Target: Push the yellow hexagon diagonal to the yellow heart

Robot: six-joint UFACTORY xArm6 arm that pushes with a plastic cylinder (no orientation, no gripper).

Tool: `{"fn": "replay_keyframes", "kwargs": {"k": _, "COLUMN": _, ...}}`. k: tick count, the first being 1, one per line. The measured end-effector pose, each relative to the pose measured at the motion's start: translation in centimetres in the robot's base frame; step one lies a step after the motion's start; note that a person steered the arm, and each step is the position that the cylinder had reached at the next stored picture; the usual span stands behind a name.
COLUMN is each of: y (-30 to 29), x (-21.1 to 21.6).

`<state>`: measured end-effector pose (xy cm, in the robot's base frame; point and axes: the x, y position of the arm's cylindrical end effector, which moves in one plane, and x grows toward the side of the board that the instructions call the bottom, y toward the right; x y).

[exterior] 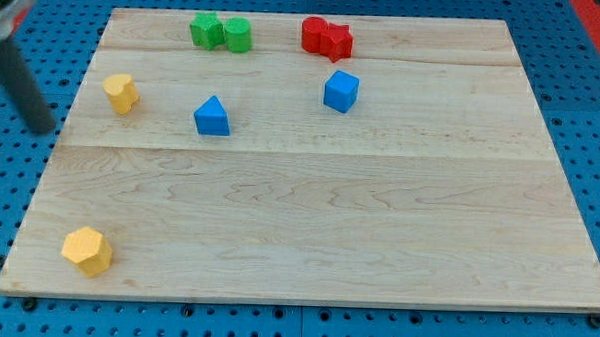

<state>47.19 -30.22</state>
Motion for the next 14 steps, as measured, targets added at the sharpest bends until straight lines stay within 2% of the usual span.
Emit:
{"fn": "replay_keyframes", "kwargs": {"k": 1, "y": 0.0, "x": 9.3}}
{"fn": "replay_keyframes", "kwargs": {"k": 2, "y": 0.8, "x": 14.5}}
{"fn": "replay_keyframes", "kwargs": {"k": 3, "y": 6.2, "x": 14.5}}
{"fn": "replay_keyframes", "kwargs": {"k": 4, "y": 11.6, "x": 13.0}}
{"fn": "replay_keyframes", "kwargs": {"k": 6, "y": 11.3, "x": 3.5}}
{"fn": "replay_keyframes", "kwargs": {"k": 7, "y": 11.4, "x": 1.3}}
{"fn": "replay_keyframes", "kwargs": {"k": 10, "y": 12.7, "x": -9.0}}
{"fn": "replay_keyframes", "kwargs": {"k": 11, "y": 13.9, "x": -11.5}}
{"fn": "replay_keyframes", "kwargs": {"k": 14, "y": 15.8, "x": -14.2}}
